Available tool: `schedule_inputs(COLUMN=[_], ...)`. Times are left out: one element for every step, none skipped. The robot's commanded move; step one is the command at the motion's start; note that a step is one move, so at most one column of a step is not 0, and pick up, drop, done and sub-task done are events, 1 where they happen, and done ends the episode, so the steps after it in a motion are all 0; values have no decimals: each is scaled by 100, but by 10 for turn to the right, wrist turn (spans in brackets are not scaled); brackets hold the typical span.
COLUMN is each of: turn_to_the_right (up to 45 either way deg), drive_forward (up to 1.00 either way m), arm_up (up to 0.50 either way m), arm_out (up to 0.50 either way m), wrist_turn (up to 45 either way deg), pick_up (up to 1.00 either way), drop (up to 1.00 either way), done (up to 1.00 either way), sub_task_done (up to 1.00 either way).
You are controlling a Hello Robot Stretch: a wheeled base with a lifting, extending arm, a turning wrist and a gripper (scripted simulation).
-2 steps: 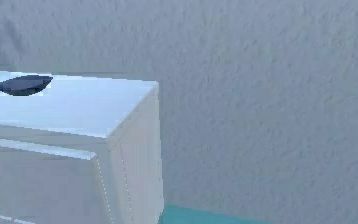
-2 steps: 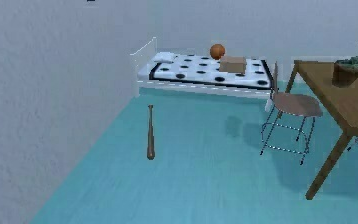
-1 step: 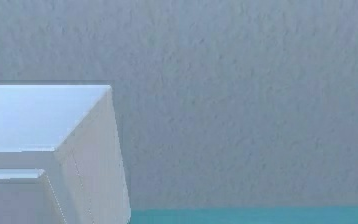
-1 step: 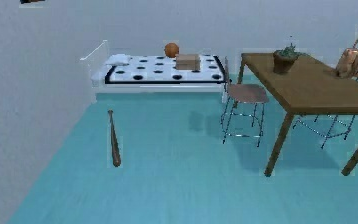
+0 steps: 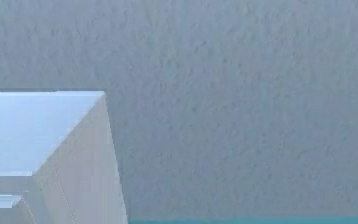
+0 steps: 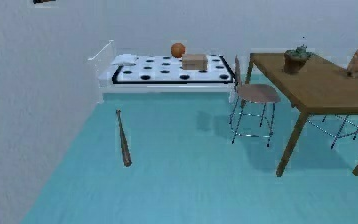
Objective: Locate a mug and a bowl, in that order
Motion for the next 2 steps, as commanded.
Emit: schedule_inputs(turn_to_the_right=[-450, 0], drive_forward=[0, 0], arm_up=[0, 0], arm_out=[0, 0], wrist_turn=[0, 0], pick_up=[0, 0], drop=[0, 0], done=[0, 100], sub_task_done=[0, 0])
